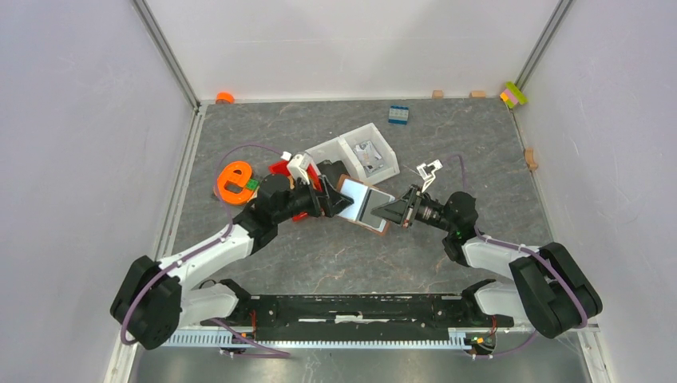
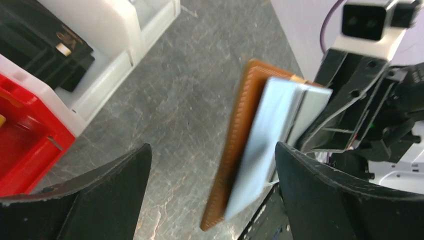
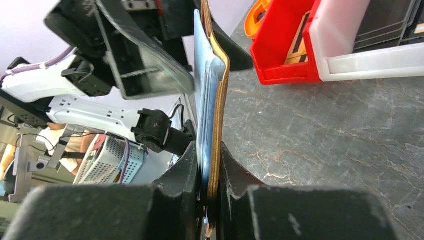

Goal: Take the credit cards out of the card holder
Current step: Remove the credit card from the card holder.

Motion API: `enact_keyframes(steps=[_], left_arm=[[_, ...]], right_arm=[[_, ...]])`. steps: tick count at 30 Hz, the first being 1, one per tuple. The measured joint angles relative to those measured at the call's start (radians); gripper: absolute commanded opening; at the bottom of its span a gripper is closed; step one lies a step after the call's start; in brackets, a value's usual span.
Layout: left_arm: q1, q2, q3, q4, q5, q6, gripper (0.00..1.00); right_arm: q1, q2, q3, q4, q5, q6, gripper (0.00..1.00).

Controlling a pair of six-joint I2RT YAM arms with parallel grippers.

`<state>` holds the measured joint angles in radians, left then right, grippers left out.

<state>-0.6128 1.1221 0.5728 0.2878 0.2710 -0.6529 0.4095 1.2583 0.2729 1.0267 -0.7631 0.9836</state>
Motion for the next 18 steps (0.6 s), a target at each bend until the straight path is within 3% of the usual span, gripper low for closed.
enact_keyframes(steps=[8, 12, 15, 18], left_arm=[[-0.006, 0.051, 0.000, 0.073, 0.136, -0.005, 0.60], [-0.024, 0.089, 0.005, 0.148, 0.213, -0.008, 0.49], [-0.044, 0.104, 0.006, 0.177, 0.254, -0.008, 0.53], [-0.056, 0.104, 0.006, 0.201, 0.270, -0.005, 0.87]], right_arm=[[0.000, 0.007, 0.000, 0.091, -0.040, 0.054, 0.11], [-0.002, 0.016, 0.000, 0.126, -0.050, 0.072, 0.10], [-0.002, 0.026, 0.000, 0.137, -0.053, 0.085, 0.10], [-0.002, 0.030, 0.000, 0.151, -0.056, 0.093, 0.10]])
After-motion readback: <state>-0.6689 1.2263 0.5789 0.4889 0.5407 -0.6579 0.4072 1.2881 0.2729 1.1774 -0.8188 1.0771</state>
